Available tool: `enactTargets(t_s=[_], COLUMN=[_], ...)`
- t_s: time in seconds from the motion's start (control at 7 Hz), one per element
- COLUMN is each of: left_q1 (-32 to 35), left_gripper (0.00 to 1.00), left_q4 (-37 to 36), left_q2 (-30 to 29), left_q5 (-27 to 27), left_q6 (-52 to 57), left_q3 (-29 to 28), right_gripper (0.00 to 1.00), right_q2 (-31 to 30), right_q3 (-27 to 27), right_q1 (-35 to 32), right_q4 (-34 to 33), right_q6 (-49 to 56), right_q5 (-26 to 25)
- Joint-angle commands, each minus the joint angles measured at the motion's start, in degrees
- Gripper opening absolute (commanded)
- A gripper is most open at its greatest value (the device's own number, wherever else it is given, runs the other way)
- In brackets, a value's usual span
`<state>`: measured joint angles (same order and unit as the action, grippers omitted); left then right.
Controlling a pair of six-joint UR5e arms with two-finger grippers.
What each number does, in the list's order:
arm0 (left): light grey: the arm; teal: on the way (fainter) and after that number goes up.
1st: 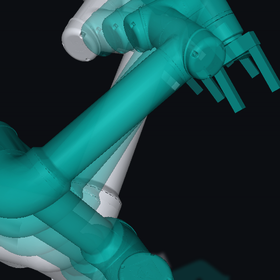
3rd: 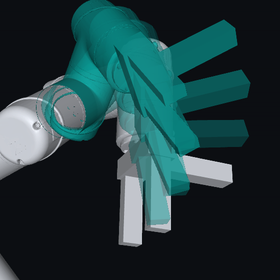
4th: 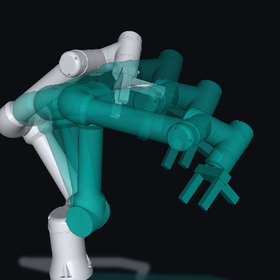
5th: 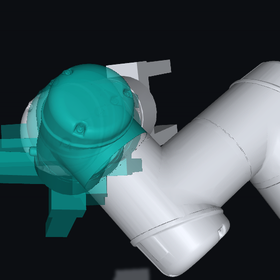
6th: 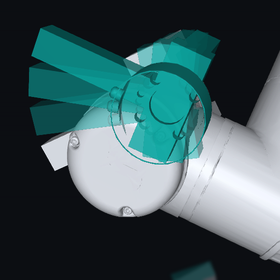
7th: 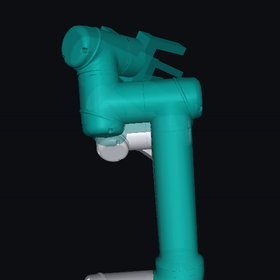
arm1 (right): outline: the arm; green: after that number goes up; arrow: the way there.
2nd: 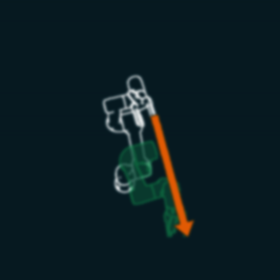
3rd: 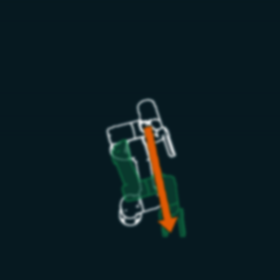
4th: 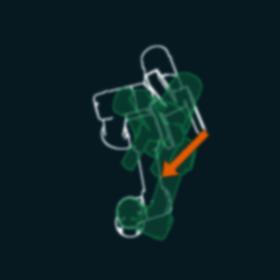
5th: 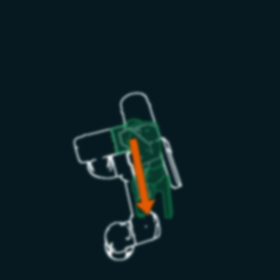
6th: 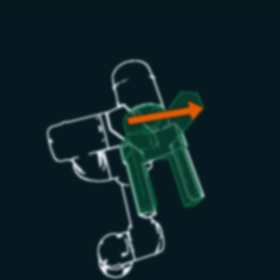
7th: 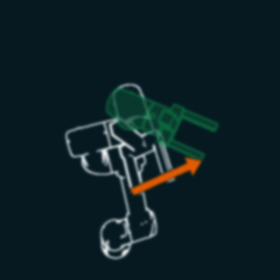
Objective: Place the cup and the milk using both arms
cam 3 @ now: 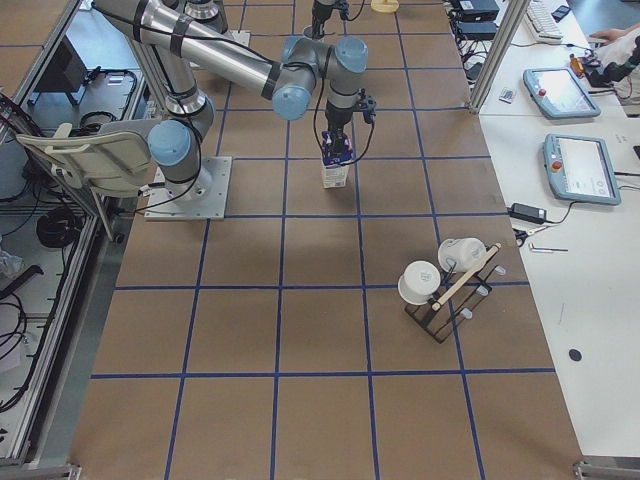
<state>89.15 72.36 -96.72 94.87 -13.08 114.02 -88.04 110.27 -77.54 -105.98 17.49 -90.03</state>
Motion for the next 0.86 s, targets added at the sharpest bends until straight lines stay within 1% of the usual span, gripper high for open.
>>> enactTargets(t_s=[0.0,0.14,0.29,0.43,0.57,0.71], left_q1=[5.64,11.43,14.27,17.69,21.81,23.07], left_gripper=[0.00,0.00,0.00,0.00,0.00,0.00], left_q4=[4.35,3.41,0.19,-3.59,-9.37,-13.26], left_q2=[-3.19,-4.60,-7.92,-11.43,-15.21,-17.51], left_q5=[-2.66,-4.06,-10.95,-15.29,-15.85,-15.86], left_q6=[-19.59,-31.02,-41.66,-51.34,-60.83,-63.97], left_q3=[-7.56,-8.98,-12.65,-15.12,-16.45,-17.25], right_gripper=[0.49,0.44,0.44,0.43,0.43,0.44], right_q2=[-0.11,-0.12,-0.20,-0.29,-0.29,0.14], right_q3=[-0.14,-0.23,-0.66,-1.71,-4.50,-8.36], right_q1=[0.11,0.11,0.11,0.03,-0.24,-0.50], right_q4=[0.25,0.33,0.33,0.51,3.38,6.37], right_q6=[1.14,1.05,1.05,1.05,1.05,0.70], right_q5=[0.12,0.21,0.21,0.29,0.47,0.65])
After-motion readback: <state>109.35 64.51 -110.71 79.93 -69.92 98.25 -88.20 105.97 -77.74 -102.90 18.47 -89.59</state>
